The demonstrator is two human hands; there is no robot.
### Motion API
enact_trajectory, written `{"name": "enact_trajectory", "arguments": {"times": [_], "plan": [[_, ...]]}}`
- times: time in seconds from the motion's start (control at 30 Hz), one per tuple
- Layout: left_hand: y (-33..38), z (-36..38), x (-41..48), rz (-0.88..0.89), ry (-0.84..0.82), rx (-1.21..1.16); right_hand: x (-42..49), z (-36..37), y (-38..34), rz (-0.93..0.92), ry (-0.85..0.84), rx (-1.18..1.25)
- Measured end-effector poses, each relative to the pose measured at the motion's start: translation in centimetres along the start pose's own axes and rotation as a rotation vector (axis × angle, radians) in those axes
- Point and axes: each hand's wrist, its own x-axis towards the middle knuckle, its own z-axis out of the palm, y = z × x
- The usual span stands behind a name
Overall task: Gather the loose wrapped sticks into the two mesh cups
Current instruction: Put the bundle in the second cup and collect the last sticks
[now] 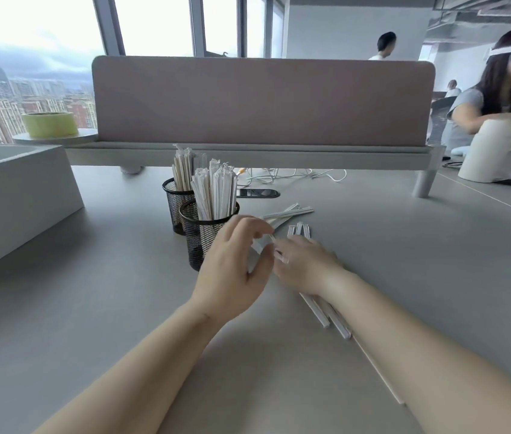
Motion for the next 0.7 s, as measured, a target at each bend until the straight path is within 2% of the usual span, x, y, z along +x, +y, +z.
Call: {"name": "enact_trajectory", "arguments": {"times": [0.07,0.2,0.3,0.37,0.53,0.7], "plan": [[-0.3,1.0,-0.6,-0.081,-0.18,0.033,0.5,-0.6,0.0,0.002,0.078,0.015],[0.3,2.1,-0.9,-0.255,-0.407,0.125,3.9,-1.1,1.0,0.022,0.166,0.283],[0.8,2.6,-0.6,-0.399,-0.596,0.218,6.4,-0.7,1.4,0.029,0.127,0.256],[0.8,2.9,-0.5,-0.432,-0.694,0.277,7.6,-0.3,1.2,0.014,0.046,0.187],[0.9,3.0,-0.7,-0.369,-0.802,0.38,9.7,0.8,1.0,0.011,-0.132,0.057],[1.0,2.8,-0.5,-0.372,-0.819,0.373,9.5,0.7,1.1,0.0,-0.022,-0.001]]}}
